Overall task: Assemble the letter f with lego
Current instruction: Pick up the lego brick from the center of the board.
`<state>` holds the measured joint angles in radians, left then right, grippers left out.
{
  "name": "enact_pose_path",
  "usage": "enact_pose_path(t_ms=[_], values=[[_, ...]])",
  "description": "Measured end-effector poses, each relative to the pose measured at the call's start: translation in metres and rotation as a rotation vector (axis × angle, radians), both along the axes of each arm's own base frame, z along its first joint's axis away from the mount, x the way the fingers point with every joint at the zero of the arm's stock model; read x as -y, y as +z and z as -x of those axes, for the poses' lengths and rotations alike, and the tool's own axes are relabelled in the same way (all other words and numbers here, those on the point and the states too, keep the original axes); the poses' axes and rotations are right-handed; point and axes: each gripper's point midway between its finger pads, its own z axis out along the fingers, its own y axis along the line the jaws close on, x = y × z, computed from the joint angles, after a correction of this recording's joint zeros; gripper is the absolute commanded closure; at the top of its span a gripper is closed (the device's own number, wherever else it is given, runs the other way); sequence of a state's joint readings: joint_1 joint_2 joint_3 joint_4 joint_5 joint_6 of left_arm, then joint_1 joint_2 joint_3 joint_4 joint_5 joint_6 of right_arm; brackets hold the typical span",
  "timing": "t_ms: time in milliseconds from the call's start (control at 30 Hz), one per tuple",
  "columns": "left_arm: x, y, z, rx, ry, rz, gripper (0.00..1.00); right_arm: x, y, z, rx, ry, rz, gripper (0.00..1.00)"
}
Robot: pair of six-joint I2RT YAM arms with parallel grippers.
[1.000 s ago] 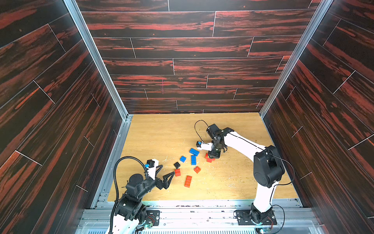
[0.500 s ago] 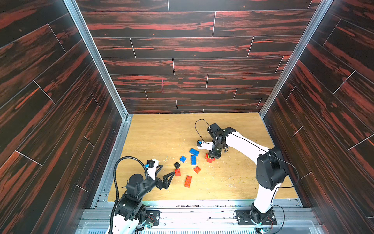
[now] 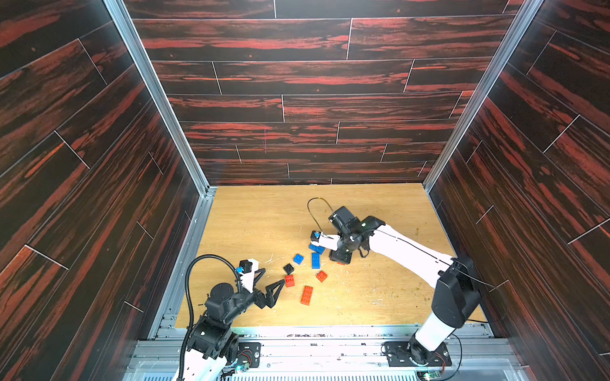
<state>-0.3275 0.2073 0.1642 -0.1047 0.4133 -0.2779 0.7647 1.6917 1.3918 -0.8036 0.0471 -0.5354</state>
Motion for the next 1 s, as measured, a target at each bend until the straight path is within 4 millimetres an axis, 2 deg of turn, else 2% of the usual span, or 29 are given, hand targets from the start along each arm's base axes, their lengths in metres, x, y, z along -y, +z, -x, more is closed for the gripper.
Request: enact_pose_path(t_ms=[167,300,567,1000], values=[[0.000,0.001,0.000,0.003,0.003,0.000,0.00,-0.015,-0.003,0.018,-0.001,-0.054,-0.023,0.55],[-0.001,0.002,0.000,0.008,0.004,0.002,0.00,-0.020,-0.015,0.028,-0.016,-0.113,-0.029,0.55],[-0.001,0.004,0.000,0.017,0.006,0.005,0.00,-0.008,-0.046,0.033,-0.051,-0.270,-0.028,0.55],[-0.001,0.004,0.001,0.017,0.006,0.005,0.00,-0.015,-0.061,0.031,-0.074,-0.358,-0.081,0.55]])
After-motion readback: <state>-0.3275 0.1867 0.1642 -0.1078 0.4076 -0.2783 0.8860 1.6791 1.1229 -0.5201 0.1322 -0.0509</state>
